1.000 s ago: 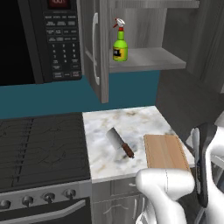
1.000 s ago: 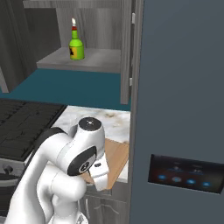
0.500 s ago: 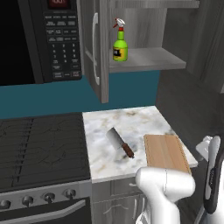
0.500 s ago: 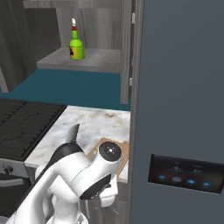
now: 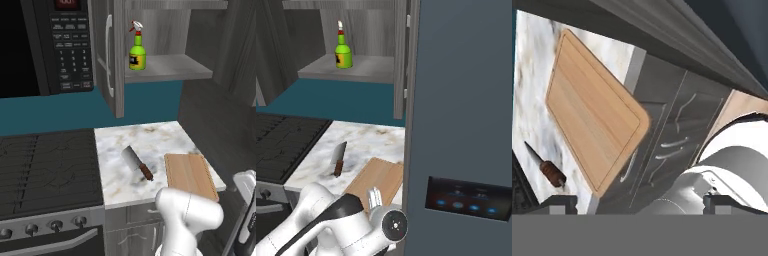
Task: Move the cutting board and knife to the sink. Then move spray from the cabinet to the counter.
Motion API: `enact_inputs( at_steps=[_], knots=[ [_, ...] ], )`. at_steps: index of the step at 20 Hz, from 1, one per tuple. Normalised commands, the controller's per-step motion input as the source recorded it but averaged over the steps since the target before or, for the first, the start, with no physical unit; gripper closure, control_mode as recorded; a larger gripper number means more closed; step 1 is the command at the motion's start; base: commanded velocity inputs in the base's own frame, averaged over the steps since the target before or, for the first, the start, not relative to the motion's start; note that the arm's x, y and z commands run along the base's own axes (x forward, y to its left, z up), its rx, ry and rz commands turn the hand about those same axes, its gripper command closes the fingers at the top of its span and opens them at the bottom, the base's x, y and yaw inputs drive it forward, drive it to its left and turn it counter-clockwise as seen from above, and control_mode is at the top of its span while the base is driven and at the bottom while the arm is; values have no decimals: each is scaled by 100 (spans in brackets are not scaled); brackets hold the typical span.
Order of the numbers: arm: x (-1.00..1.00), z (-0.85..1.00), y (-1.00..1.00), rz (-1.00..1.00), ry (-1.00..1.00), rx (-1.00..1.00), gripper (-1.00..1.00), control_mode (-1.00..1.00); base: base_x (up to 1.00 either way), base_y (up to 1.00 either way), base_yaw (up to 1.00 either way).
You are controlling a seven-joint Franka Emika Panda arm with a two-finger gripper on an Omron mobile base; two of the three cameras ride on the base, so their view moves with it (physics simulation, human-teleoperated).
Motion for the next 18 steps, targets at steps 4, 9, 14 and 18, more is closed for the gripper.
enact_inputs(
  at_steps=[4,9,14,18],
  knots=[
    [19,-21,0,0,-19,2,-100,-100,0,0,0],
    [25,-11,0,0,-9,0,-100,-100,0,0,0],
    [15,-13,0,0,-1,5,-100,-100,0,0,0],
    [2,-19,0,0,-1,7,-100,-100,0,0,0]
  ],
)
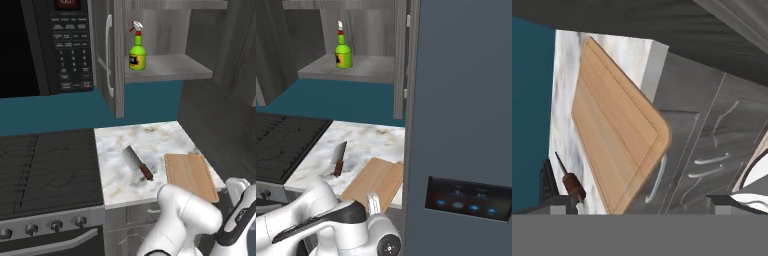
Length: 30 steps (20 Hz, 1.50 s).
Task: Move the cutting board and knife to the sink. Then move spray from the cabinet to the counter.
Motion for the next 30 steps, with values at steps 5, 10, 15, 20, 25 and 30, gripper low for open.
enact_inputs(
  at_steps=[5,10,15,20,25,30],
  knots=[
    [13,-17,0,0,0,6,-100,-100,0,0,0],
    [23,-10,0,0,0,6,-100,-100,0,0,0],
    [26,-16,-1,0,0,7,-100,-100,0,0,0],
    [18,-22,-7,0,0,7,-100,-100,0,0,0],
    [22,-22,-8,0,0,5,-100,-100,0,0,0],
    [19,-24,-16,0,0,2,-100,-100,0,0,0]
  ],
)
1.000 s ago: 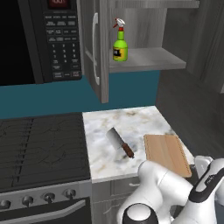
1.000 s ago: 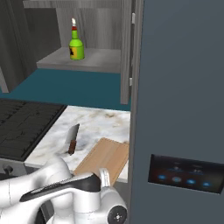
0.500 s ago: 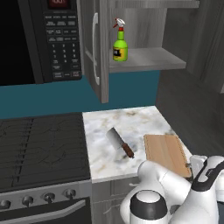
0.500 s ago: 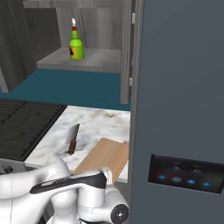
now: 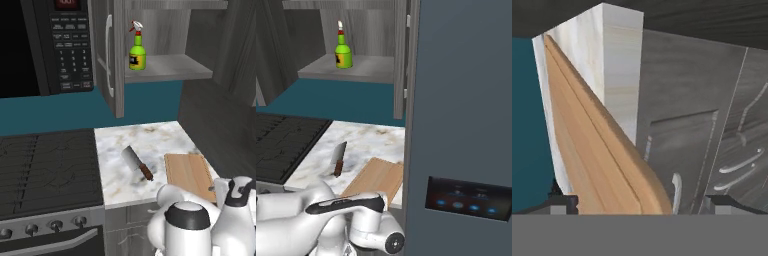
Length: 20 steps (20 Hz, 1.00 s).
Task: Move the cutting board and knife to the sink. Then move spray from the cabinet to the counter.
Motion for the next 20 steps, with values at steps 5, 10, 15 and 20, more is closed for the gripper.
enact_inputs(
  at_steps=[5,10,15,20],
  knots=[
    [13,-23,-9,0,0,0,-100,-100,0,0,0],
    [1,-3,0,0,0,0,-100,-100,0,0,0],
    [0,0,0,0,0,0,-100,-100,0,0,0],
    [0,0,1,0,0,0,100,-100,0,0,0]
  ],
)
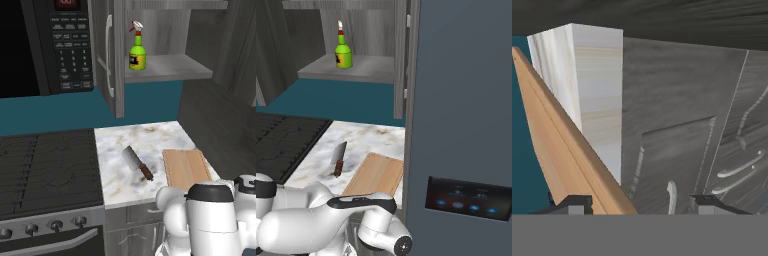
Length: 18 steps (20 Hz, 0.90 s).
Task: Move the cutting board and knife to the sink. Then move spray from the cabinet to the counter.
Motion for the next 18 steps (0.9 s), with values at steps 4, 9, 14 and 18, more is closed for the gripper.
enact_inputs(
  at_steps=[4,9,14,18],
  knots=[
    [0,0,0,0,0,0,100,-100,0,0,0],
    [0,0,0,0,0,0,100,-100,0,0,0],
    [0,20,3,0,-3,-11,100,-100,0,0,0],
    [11,58,8,0,-6,-19,100,-100,0,0,0]
  ],
)
